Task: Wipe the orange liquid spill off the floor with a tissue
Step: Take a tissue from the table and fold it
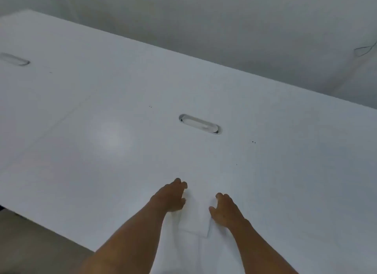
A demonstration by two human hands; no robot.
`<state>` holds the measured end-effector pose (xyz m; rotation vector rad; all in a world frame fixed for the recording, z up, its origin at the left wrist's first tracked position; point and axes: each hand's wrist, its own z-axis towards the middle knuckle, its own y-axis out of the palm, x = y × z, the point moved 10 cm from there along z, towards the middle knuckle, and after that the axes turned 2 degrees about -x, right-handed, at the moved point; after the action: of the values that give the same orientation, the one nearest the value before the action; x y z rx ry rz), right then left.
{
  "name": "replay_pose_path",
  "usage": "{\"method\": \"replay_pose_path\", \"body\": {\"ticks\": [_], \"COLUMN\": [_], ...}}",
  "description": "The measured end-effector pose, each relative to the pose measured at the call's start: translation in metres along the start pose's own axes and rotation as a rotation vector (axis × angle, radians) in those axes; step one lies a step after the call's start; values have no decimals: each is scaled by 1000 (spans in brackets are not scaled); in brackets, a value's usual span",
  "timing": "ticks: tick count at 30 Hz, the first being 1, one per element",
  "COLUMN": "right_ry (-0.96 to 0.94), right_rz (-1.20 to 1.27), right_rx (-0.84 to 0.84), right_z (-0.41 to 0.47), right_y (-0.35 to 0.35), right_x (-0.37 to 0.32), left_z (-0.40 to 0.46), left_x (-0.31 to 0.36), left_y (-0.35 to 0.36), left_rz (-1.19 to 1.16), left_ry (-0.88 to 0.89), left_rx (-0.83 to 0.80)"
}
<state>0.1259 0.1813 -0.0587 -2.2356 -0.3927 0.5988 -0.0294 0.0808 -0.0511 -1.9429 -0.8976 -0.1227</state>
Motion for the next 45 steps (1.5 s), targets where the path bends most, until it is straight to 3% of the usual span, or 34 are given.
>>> {"method": "replay_pose_path", "body": {"ticks": [6,12,20,28,32,39,45], "right_ry": [8,-72,-120,-310,-403,-611,-798], "right_rz": [280,214,301,441,519,452,168], "right_rx": [58,44,7,-37,-154,-448,-543], "right_z": [4,5,-10,-43,-63,-140,-243], "right_y": [15,24,18,-1,18,122,222], "right_x": [-1,-14,-21,-87,-133,-240,-298], "left_z": [16,20,-8,-101,-168,-337,-449], "left_x": [9,8,-17,-55,-84,-141,-164], "left_y": [30,33,27,5,14,69,161], "left_rz": [-116,-77,-267,-626,-845,-1133,-1346], "left_ry": [8,15,-92,-261,-400,-728,-965], "left_rx": [-26,15,45,375,568,988,998]}}
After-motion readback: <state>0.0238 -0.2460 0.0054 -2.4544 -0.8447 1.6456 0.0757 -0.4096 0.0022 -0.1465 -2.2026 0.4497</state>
